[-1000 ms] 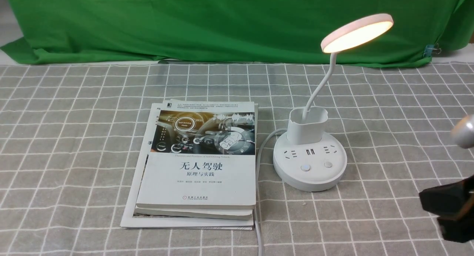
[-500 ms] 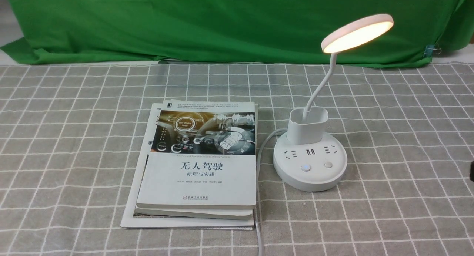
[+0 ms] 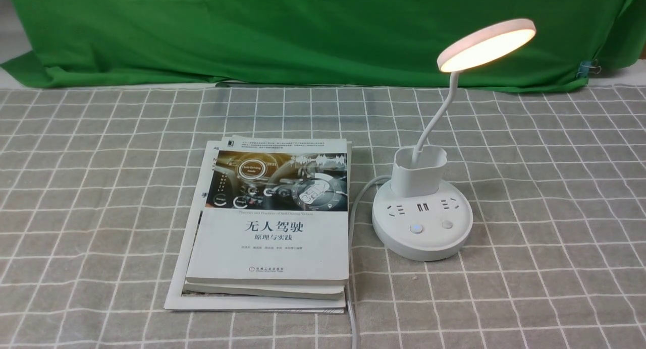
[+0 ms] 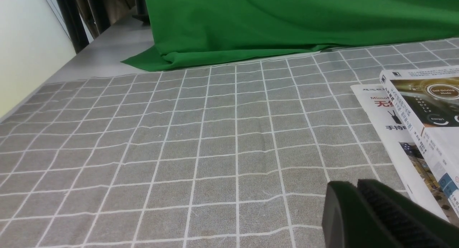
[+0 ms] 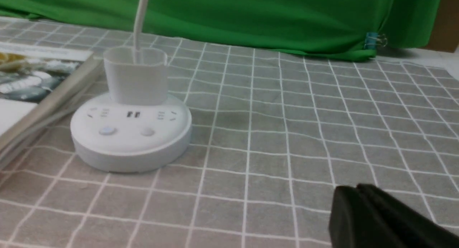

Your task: Turn on the desk lamp on the grey coffee tablecloth with your hand.

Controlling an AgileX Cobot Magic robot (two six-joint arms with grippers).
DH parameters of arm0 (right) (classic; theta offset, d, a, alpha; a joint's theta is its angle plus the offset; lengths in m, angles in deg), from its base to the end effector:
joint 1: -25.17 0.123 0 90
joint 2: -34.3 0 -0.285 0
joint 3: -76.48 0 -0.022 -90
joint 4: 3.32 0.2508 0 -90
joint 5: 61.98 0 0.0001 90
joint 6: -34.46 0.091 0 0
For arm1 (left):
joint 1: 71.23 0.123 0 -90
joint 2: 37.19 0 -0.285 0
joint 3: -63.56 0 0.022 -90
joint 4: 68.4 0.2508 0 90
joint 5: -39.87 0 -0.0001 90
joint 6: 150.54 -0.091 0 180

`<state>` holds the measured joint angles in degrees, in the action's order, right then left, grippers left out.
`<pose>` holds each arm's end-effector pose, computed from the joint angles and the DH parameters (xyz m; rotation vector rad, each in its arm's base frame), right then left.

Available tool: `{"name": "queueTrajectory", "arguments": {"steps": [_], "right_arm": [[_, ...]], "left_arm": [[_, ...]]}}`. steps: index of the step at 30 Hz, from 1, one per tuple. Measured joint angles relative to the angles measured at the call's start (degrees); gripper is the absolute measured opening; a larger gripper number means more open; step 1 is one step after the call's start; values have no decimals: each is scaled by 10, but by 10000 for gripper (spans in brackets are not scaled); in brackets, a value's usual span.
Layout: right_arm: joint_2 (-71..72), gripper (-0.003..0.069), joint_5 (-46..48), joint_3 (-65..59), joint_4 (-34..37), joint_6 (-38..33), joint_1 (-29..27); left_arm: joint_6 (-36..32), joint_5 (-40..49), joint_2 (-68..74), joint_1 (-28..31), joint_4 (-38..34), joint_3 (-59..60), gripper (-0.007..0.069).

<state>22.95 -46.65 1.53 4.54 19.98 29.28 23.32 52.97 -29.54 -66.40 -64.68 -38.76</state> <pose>0.0581 0.0075 0.1990 -0.1959 1.7604 -0.0032 0.0554 0.0060 0.1899 0.0632 1.7204 0.2013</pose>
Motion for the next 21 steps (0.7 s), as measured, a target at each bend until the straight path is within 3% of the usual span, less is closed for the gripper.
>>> {"name": "queueTrajectory", "arguments": {"steps": [21], "right_arm": [[35,52,-16,-27,0,-2,0]], "left_arm": [[0,0,0,0,0,0,19]]}}
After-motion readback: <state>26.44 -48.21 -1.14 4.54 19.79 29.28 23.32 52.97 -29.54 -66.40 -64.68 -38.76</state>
